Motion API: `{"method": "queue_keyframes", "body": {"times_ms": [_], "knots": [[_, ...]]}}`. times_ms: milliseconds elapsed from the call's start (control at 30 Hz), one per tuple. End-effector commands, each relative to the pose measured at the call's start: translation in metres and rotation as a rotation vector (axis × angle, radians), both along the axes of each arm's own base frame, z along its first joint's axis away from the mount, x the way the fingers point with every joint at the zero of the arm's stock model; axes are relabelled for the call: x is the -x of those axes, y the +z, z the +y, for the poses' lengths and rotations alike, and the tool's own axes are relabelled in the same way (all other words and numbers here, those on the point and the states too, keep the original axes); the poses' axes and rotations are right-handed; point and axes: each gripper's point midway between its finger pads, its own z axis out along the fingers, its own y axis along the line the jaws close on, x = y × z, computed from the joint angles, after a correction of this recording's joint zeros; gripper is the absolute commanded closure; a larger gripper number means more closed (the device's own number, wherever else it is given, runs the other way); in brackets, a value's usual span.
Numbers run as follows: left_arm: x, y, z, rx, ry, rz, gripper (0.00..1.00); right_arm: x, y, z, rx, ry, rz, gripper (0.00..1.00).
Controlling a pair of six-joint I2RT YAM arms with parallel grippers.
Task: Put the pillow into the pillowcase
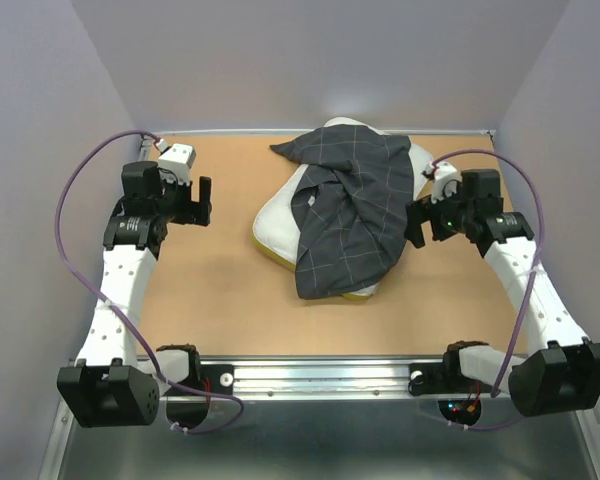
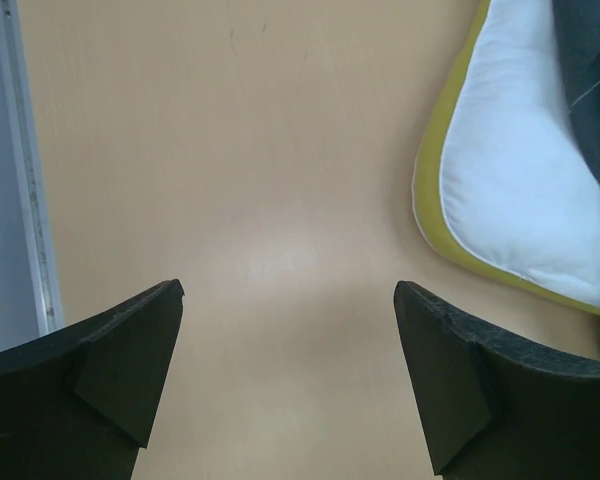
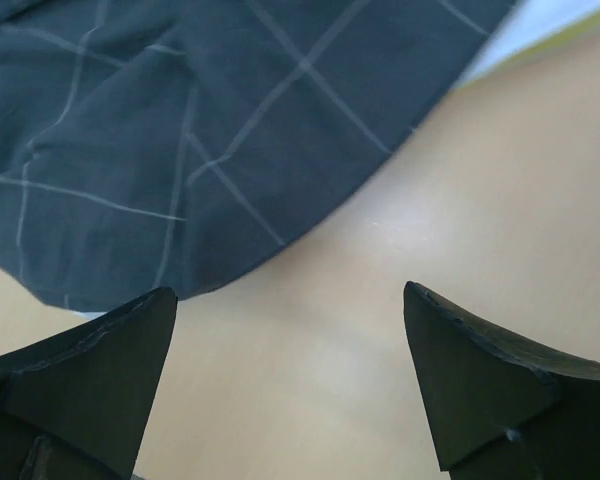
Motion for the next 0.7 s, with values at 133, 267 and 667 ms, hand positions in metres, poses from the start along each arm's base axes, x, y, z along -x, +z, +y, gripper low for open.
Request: {"method": "queue_keyframes", "body": {"times_ms": [133,267,667], "knots": [[-0.01,0.022,-0.026,0.182,-0.134,0.046,0.01,0.032,-0.045,0.091,0.252,0.338,-0.014,0.0],[-0.012,0.027,-0.023,0.228,-0.165,0.067,0.01,0.052,-0.059,0.137,0.363,0.512,-0.044,0.0],[-0.004,0.012,-0.025,0.247,-0.186,0.1,0.01,0.087,-0.104,0.223,0.685,0.774,-0.251,0.0]]}}
